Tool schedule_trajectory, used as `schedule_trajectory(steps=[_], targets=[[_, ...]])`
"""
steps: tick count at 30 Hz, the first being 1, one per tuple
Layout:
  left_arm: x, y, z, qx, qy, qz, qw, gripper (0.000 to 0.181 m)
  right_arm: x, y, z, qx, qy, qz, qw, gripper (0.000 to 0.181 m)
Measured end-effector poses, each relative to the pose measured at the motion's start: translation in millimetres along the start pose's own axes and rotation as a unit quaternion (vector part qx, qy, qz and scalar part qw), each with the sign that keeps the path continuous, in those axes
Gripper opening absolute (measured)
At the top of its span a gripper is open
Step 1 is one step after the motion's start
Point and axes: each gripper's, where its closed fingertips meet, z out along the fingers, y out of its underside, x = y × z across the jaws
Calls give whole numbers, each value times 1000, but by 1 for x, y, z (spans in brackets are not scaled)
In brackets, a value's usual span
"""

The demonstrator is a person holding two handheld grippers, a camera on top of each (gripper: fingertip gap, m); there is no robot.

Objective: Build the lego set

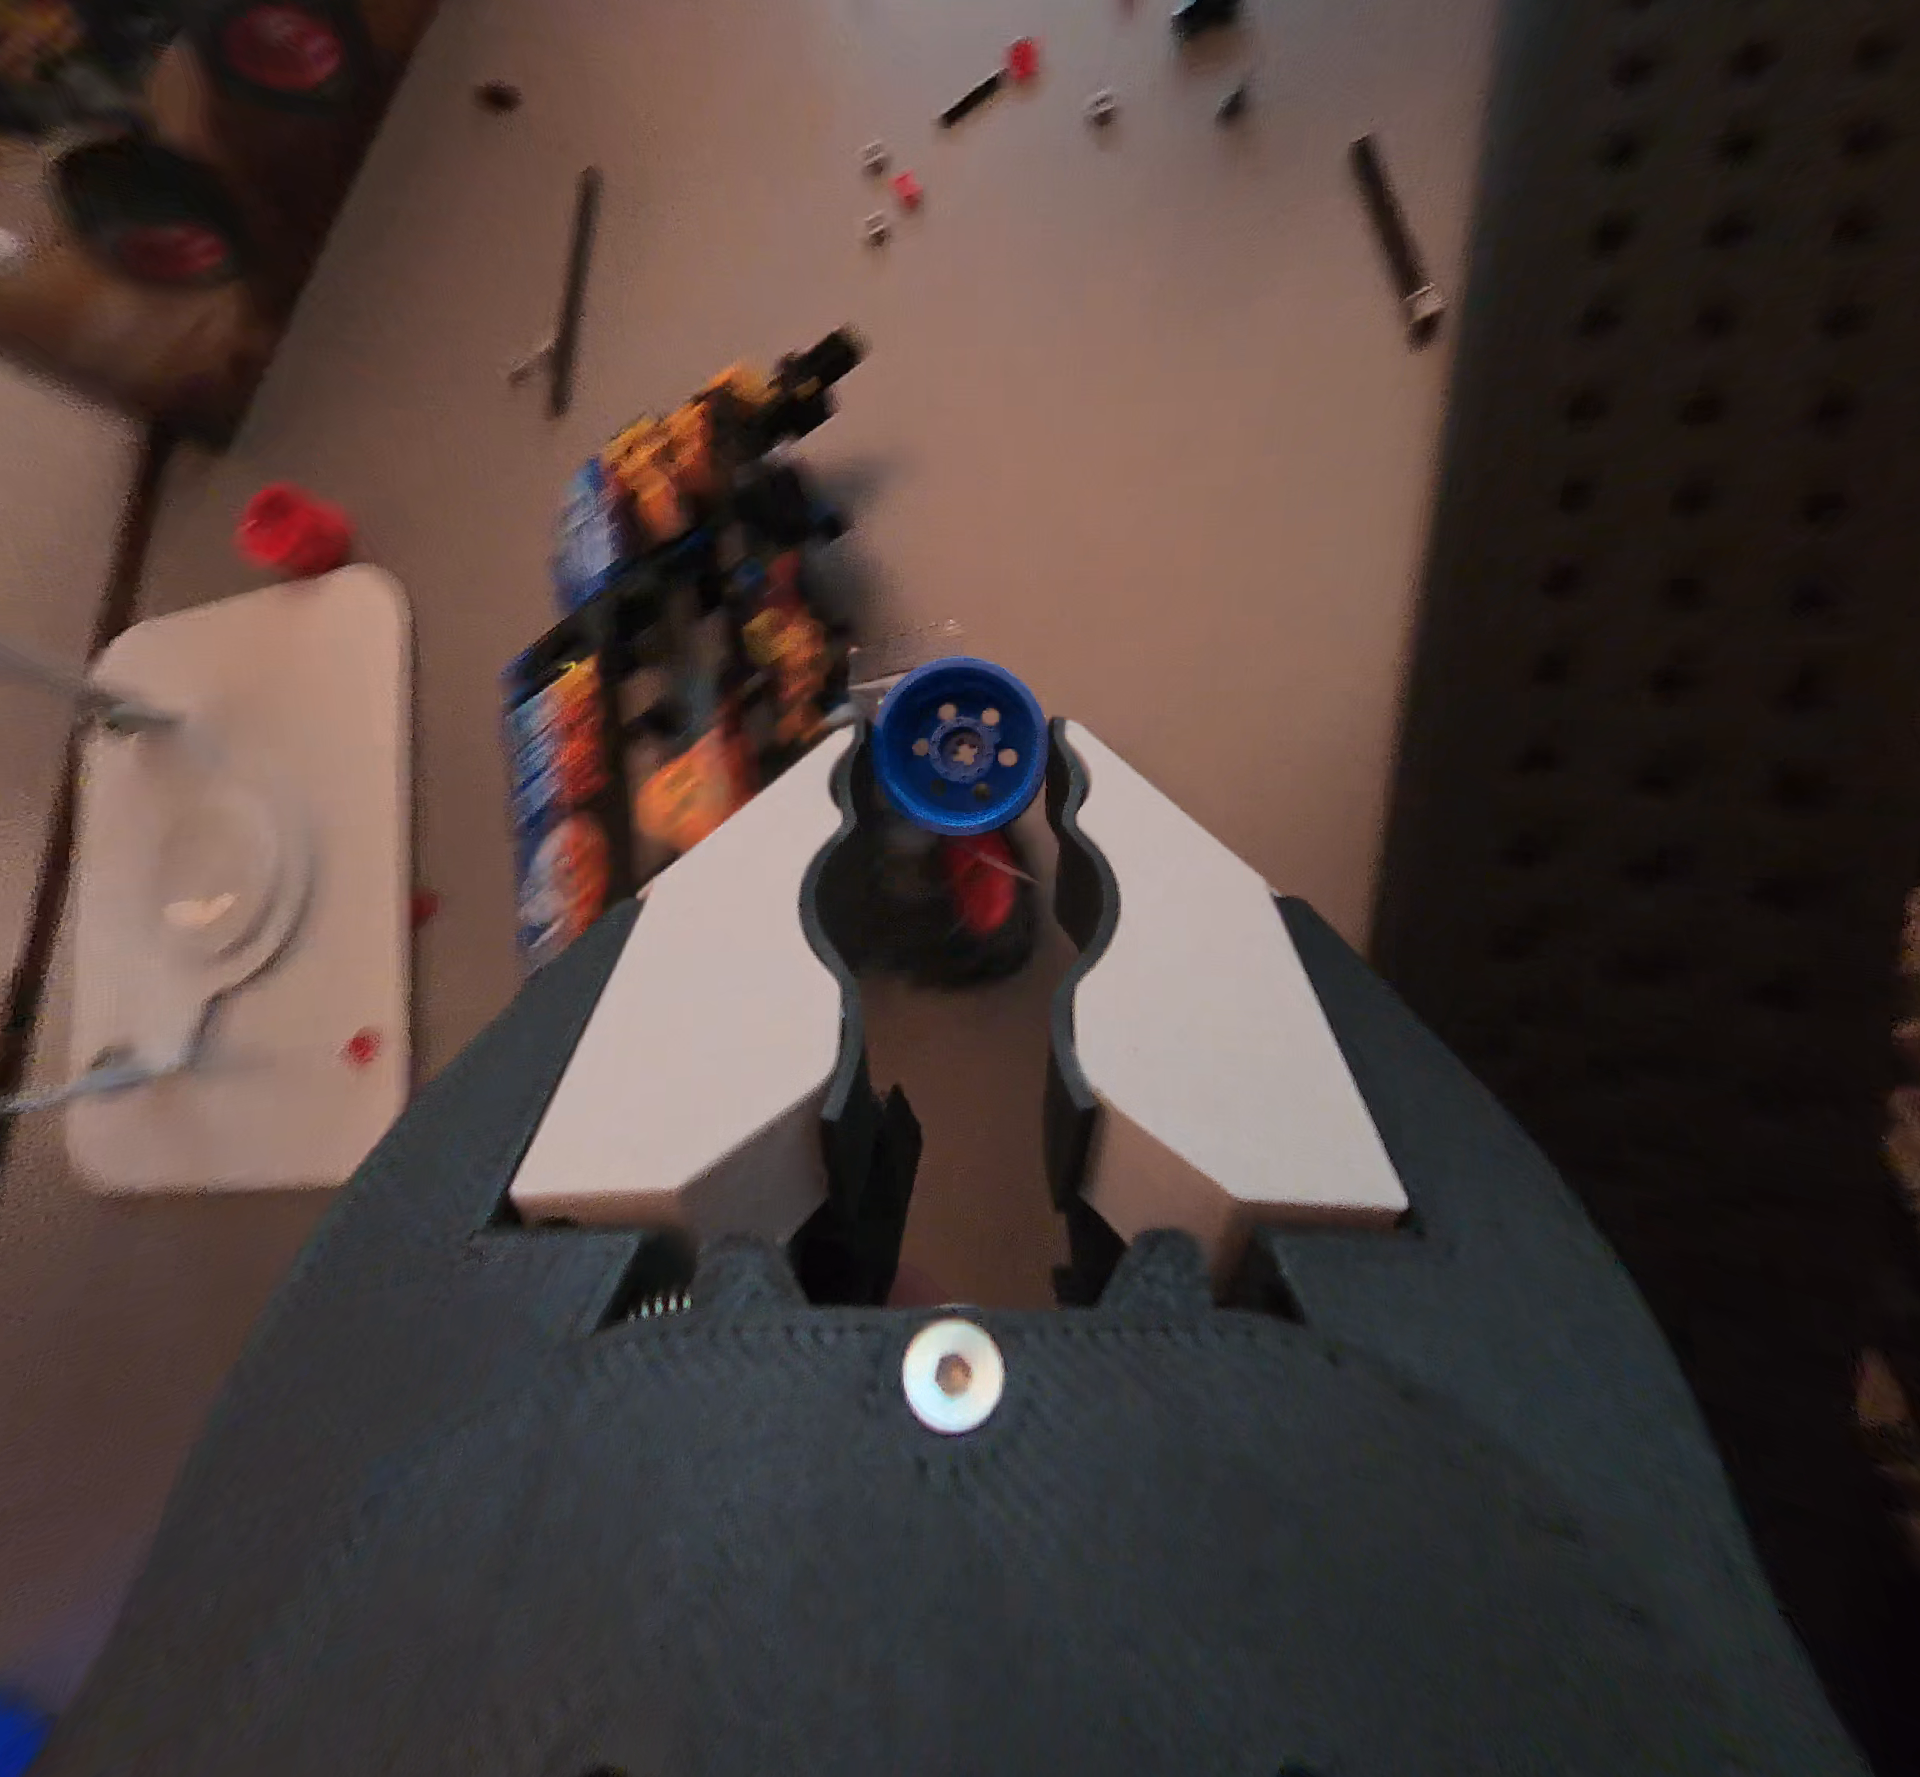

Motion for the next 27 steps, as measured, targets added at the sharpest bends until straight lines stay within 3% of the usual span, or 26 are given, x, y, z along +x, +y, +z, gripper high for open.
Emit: schedule_trajectory(steps=[2, 9, 12, 16, 19, 21, 23, 27], targets=[[25, -12, 26, -2, 23, 5, 1000, 32, -20, 1, 8, -2, -22, -8, 1000, 54], [42, -7, 83, -51, -7, 24, 998, 33, -81, 7, 40, -18, -91, -36, 995, 54], [41, -2, 85, -42, -9, -3, 999, 55, -93, 10, 49, -34, -103, -58, 992, 55], [34, -4, 51, -7, -17, -20, 1000, 55, -99, 9, 53, -34, -116, -61, 991, 55], [-1, 12, 9, -1, -72, -45, 996, 53, -101, 10, 55, -38, -122, -67, 990, 54], [-39, 38, -22, -16, -135, -66, 988, 43, -104, 10, 56, -38, -124, -71, 989, 54], [-89, 85, -54, -63, -220, -101, 968, 50, -106, 9, 57, -35, -125, -74, 989, 53], [-155, 163, -99, -91, -282, -190, 936, 50, -111, 8, 58, -24, -132, -72, 988, 52]])
